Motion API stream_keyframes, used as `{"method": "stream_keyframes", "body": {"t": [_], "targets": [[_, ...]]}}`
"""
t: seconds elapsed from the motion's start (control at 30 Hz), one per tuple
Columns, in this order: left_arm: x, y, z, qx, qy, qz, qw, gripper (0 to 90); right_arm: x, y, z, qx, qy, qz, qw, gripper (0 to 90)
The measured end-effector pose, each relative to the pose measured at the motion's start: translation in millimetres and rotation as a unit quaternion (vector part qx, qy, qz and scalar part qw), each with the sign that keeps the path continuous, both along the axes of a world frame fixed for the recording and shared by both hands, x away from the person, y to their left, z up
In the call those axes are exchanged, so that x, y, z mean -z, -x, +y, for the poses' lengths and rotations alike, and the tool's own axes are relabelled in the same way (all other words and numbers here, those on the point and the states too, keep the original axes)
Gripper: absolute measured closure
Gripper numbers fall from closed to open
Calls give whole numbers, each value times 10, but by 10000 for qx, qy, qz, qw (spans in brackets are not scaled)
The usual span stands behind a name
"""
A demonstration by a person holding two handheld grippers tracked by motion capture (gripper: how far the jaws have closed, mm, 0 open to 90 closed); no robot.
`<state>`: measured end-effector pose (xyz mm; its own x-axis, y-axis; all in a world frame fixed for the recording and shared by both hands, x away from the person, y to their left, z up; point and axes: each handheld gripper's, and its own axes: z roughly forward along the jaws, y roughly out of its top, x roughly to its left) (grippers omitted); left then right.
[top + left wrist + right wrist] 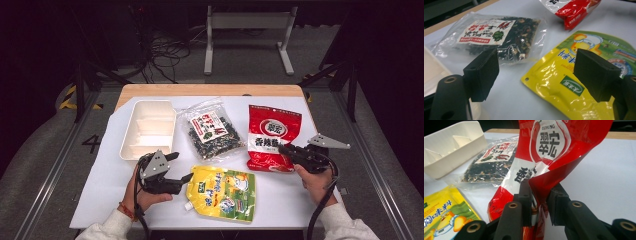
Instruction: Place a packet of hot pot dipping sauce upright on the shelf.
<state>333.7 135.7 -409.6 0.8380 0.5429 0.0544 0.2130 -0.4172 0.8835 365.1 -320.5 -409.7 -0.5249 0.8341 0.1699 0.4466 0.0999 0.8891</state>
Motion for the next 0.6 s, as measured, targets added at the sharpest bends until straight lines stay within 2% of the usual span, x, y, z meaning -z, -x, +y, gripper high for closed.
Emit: {"method": "stream_keyframes", "body": {"t": [0.1,0.23,0.4,0.43,0.6], "targets": [[-20,-56,-112,145,40,75,9999,210,-41,30,29,-70,9,-79,9999,746],[-7,-110,-265,326,-101,191,9992,205,-92,71,114,-210,-14,-184,9996,746],[2,-147,-409,469,-164,241,9985,205,-138,116,243,-413,-11,-292,9987,746],[7,-163,-453,496,-155,312,9982,205,-147,125,275,-468,-12,-317,9984,746],[33,-259,-646,566,-184,409,9974,196,-161,144,448,-704,6,-379,9968,746]]}}
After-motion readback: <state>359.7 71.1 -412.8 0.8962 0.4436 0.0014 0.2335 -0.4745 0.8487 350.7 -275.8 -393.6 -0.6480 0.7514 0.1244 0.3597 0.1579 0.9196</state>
